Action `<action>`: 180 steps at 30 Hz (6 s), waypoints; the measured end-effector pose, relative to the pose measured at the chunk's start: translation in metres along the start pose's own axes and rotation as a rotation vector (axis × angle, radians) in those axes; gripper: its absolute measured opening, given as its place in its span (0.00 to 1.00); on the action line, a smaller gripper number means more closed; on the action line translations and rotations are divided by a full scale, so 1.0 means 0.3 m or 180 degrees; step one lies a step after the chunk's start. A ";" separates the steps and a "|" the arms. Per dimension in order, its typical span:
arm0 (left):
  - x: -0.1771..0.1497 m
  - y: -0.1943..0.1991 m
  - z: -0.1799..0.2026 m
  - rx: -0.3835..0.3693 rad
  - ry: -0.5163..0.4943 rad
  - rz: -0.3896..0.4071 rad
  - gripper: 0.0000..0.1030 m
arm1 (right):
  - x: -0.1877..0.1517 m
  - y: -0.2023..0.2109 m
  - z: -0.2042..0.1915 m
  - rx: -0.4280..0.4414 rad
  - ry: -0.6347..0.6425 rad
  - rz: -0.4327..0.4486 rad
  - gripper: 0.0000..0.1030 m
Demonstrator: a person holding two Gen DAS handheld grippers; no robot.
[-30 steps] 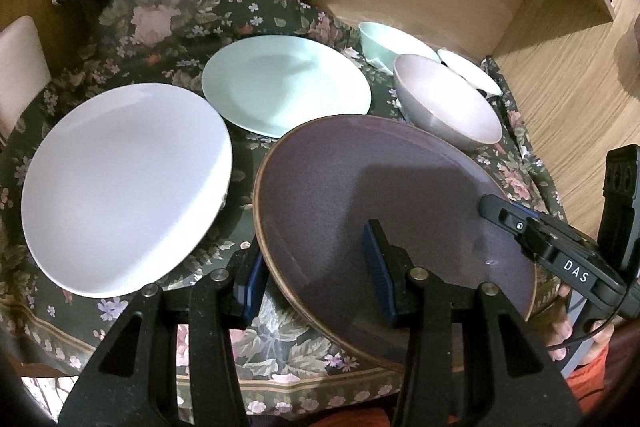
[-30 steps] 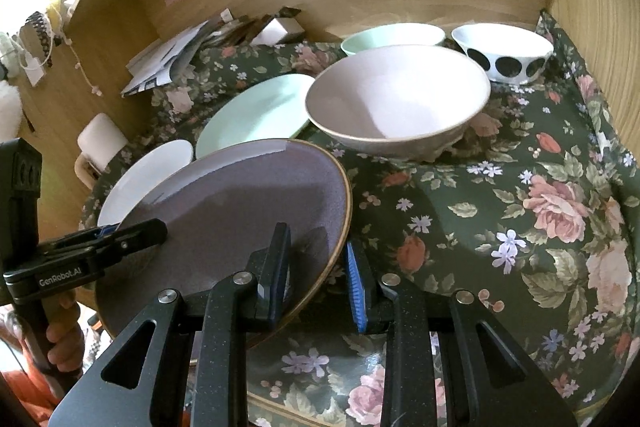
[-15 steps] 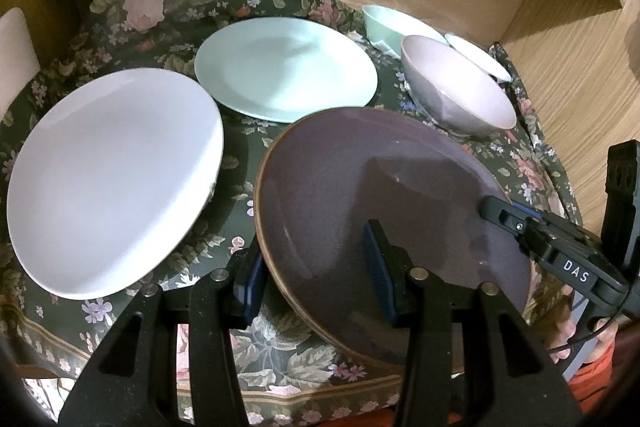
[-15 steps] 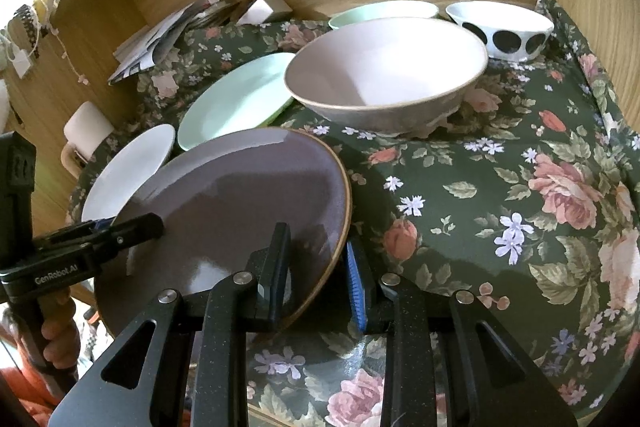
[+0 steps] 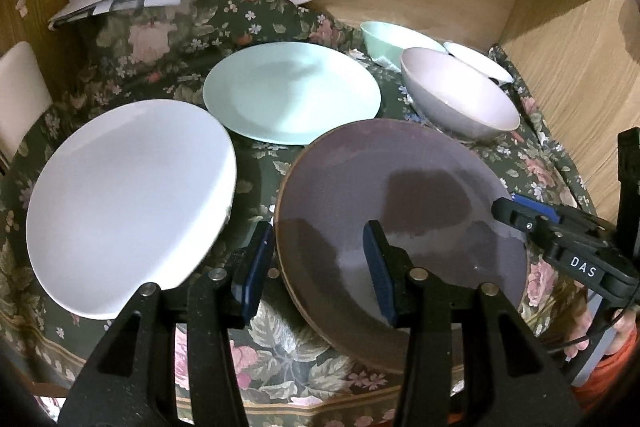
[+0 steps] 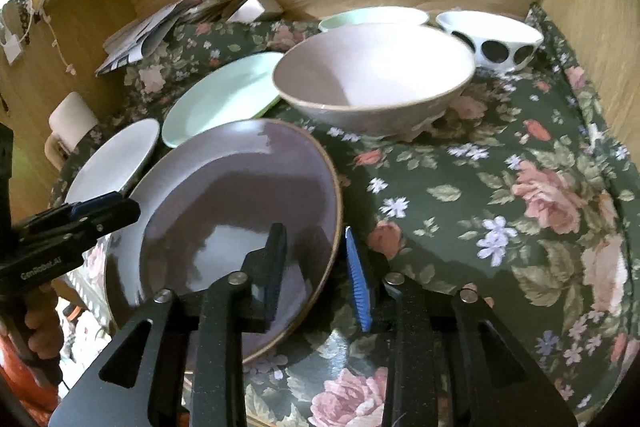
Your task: Organize plates and bowls
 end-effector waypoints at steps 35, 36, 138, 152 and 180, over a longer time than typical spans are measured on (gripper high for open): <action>-0.008 0.344 -0.382 0.0892 0.0265 0.0570 0.61 | 0.052 0.130 -0.482 0.0683 0.0734 0.0446 0.56; -0.014 0.343 -0.392 0.0904 0.0258 0.0565 0.61 | 0.051 0.121 -0.498 0.0690 0.0752 0.0432 0.56; -0.161 0.081 -0.590 0.0303 0.0557 -0.0047 0.39 | 0.012 -0.297 -0.615 0.0410 0.0732 -0.0559 0.25; -0.071 0.134 -0.491 0.0317 0.0380 0.0154 0.38 | 0.049 -0.179 -0.535 0.0445 0.0591 -0.0271 0.25; 0.021 0.187 -0.169 0.0194 -0.0006 0.0316 0.38 | 0.043 0.072 -0.299 0.0385 0.0288 0.0122 0.26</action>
Point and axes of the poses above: each gripper's, at about its wrist camera, not at the fingertips, and y roughly against the way its jaws point, z to its right, x to its top, the point moved 7 cm from there along -y, roughly the way its jaws point, and after that the axes turned 14 degrees about -y, right-handed, at the moved point
